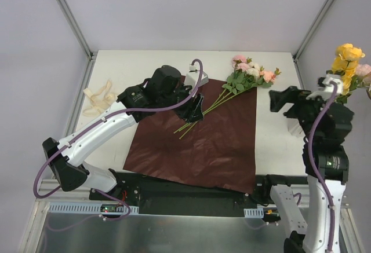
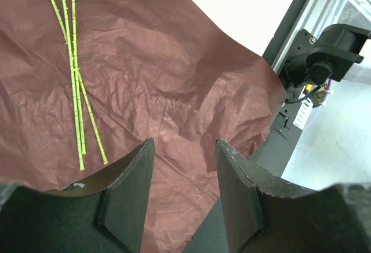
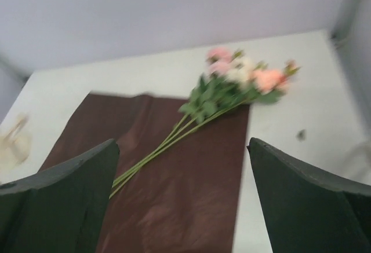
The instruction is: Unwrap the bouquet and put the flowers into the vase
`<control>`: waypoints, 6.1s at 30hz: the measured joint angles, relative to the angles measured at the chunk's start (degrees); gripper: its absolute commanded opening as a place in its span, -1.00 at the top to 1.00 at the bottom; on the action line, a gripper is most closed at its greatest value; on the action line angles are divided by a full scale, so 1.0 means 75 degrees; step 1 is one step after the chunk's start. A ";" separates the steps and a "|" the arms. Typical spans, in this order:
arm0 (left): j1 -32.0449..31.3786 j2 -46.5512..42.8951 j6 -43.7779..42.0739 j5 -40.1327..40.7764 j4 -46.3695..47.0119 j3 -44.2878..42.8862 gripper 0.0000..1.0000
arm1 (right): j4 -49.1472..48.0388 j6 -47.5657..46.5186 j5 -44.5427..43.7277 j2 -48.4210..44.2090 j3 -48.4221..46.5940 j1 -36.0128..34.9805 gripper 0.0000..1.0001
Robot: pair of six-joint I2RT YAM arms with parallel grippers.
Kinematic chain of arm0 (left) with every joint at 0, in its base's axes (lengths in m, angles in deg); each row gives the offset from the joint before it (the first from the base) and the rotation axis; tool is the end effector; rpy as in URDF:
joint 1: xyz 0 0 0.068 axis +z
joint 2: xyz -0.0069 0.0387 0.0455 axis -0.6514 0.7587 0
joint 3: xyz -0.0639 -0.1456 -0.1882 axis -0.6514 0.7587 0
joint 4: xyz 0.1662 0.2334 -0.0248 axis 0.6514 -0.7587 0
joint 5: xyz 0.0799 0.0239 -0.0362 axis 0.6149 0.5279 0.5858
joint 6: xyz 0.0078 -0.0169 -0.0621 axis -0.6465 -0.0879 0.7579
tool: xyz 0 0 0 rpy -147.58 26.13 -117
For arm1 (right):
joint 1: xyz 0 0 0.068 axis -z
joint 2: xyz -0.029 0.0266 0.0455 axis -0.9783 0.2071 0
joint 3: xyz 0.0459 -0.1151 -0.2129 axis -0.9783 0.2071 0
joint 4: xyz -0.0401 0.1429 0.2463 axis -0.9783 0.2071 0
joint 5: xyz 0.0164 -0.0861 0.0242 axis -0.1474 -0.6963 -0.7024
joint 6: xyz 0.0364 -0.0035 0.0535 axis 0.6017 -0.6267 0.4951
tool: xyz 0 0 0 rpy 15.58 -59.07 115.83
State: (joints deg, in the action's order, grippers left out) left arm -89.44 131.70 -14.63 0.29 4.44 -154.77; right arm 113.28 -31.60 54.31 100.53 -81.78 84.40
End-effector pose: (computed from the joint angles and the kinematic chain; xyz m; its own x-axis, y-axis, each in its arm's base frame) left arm 0.2165 -0.2742 0.3775 -0.4009 0.2898 -0.8691 0.8695 0.4192 -0.2613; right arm 0.1570 -0.0100 0.4504 0.0476 -0.0866 -0.9951 -0.0314 0.9956 -0.0881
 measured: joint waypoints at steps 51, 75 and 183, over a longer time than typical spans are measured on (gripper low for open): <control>0.1306 0.8320 0.0169 0.0656 -0.0323 -0.5286 0.28 | 0.3098 0.3684 -0.2946 -0.3241 0.3480 -0.5455 -0.93; 0.0644 0.8364 -0.0635 0.2098 -0.0382 -0.5324 0.88 | 0.3765 0.4162 -0.3206 -0.3806 0.3497 -0.5455 -0.93; 0.0154 0.4275 0.1311 -0.0102 -0.0312 -0.2081 1.00 | -0.1682 0.6650 -0.0099 0.4211 0.3063 -0.2101 -0.88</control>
State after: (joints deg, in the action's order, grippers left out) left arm -88.28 163.77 -4.80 -0.48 2.10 -170.38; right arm 100.67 18.27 53.57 132.11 -58.81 68.64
